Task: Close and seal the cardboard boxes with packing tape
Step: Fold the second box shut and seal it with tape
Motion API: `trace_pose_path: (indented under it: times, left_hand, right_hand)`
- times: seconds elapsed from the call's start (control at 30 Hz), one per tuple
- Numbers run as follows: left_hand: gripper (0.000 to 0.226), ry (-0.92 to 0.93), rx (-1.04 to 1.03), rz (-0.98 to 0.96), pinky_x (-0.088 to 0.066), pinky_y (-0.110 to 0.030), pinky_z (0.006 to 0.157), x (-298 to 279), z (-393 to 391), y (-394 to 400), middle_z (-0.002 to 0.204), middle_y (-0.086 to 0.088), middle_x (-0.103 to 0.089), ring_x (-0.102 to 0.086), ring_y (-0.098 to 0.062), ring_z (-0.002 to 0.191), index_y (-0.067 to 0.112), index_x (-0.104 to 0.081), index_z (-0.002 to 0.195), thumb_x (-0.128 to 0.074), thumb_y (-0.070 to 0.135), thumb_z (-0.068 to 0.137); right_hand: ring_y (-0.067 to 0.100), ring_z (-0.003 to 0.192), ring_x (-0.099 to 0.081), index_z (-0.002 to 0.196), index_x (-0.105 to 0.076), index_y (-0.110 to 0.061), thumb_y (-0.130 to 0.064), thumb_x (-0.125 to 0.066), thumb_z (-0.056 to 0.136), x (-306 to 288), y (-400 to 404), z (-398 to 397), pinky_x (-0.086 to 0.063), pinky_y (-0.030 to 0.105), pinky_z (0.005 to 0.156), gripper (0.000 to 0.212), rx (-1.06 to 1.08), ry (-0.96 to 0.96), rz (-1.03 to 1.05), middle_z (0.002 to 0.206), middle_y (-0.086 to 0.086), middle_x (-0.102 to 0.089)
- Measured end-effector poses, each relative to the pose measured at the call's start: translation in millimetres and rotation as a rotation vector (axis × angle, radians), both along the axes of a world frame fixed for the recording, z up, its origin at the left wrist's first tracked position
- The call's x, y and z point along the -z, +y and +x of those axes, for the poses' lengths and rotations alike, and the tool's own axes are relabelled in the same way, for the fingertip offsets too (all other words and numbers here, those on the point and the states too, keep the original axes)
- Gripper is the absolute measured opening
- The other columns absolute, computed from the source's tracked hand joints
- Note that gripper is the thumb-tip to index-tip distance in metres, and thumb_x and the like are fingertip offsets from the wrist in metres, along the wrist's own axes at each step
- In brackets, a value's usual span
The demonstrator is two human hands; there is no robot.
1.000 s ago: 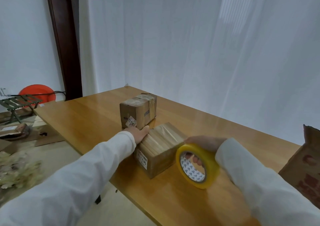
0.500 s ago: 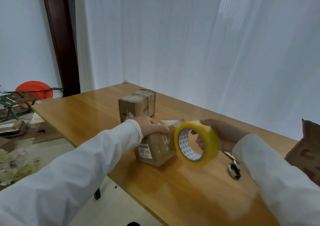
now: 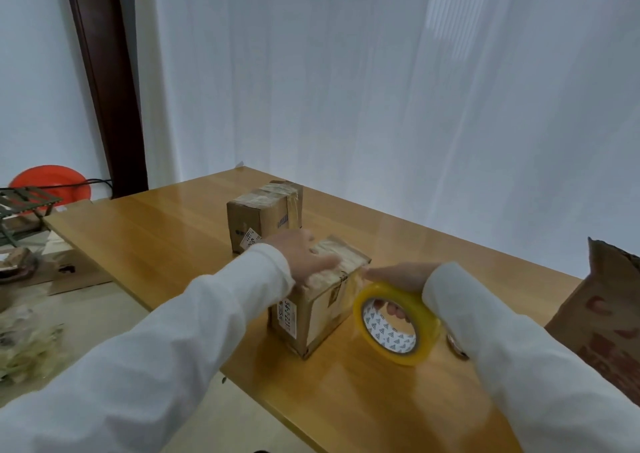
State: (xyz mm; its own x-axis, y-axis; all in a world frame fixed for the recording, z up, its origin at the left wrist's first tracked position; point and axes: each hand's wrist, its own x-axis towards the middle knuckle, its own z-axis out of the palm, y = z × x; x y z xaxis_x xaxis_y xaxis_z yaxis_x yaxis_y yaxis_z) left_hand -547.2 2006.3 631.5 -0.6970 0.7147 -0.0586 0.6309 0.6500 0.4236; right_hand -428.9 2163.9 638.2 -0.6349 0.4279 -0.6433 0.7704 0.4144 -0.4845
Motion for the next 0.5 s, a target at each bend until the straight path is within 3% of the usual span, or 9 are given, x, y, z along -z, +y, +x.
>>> trace_pose_path:
  times: [0.07,0.13,0.2,0.3,0.37,0.5]
  left_hand:
    - [0.094,0.088,0.047,-0.086,-0.045,-0.038,0.096,7,16,15,0.141,-0.003,-0.044,-0.048,-0.024,0.122,0.02,-0.028,0.146,-0.051,0.076,0.074]
    - [0.086,0.157,0.036,-0.11,-0.047,-0.038,0.092,15,20,22,0.137,-0.004,-0.045,-0.049,-0.026,0.118,0.021,-0.032,0.141,-0.054,0.071,0.075]
    - [0.077,0.125,0.032,-0.052,-0.045,-0.033,0.09,13,12,22,0.135,-0.004,-0.049,-0.05,-0.024,0.117,0.019,-0.036,0.139,-0.058,0.063,0.079]
    - [0.077,-0.132,-0.037,0.063,-0.043,-0.033,0.098,2,-2,16,0.135,-0.003,-0.051,-0.051,-0.023,0.119,0.015,-0.041,0.139,-0.066,0.055,0.078]
    - [0.074,-0.311,-0.098,0.132,-0.046,-0.038,0.099,1,-11,12,0.128,-0.003,-0.057,-0.057,-0.022,0.111,0.015,-0.049,0.132,-0.07,0.056,0.075]
    - [0.057,-0.476,-0.186,0.208,-0.051,-0.039,0.093,6,-32,3,0.105,-0.004,-0.07,-0.066,-0.023,0.095,0.015,-0.065,0.111,-0.074,0.055,0.071]
  right_hand:
    - [0.012,0.043,-0.049,0.089,-0.061,-0.008,-0.056,-0.034,0.097,0,-3,-2,-0.045,0.023,0.05,0.056,-0.003,-0.018,-0.043,0.047,0.001,-0.054]
    - [0.011,0.043,-0.049,0.084,-0.06,-0.008,-0.053,-0.037,0.098,4,0,4,-0.044,0.021,0.048,0.052,0.015,0.013,-0.113,0.047,0.002,-0.055]
    - [0.013,0.048,-0.056,0.093,-0.064,-0.007,-0.052,-0.045,0.095,8,8,13,-0.049,0.023,0.051,0.049,0.064,0.144,-0.191,0.053,0.003,-0.062]
    - [0.012,0.04,-0.054,0.086,-0.063,-0.006,-0.053,-0.041,0.095,5,11,21,-0.049,0.021,0.046,0.053,0.099,0.27,-0.303,0.05,0.005,-0.059]
    - [0.009,0.033,-0.046,0.077,-0.06,-0.007,-0.053,-0.037,0.097,0,2,17,-0.042,0.015,0.04,0.056,0.082,0.204,-0.255,0.047,0.002,-0.054]
    - [0.01,0.039,-0.045,0.074,-0.062,-0.007,-0.059,-0.044,0.092,-7,-4,9,-0.042,0.017,0.042,0.058,0.034,0.146,-0.152,0.055,0.004,-0.052]
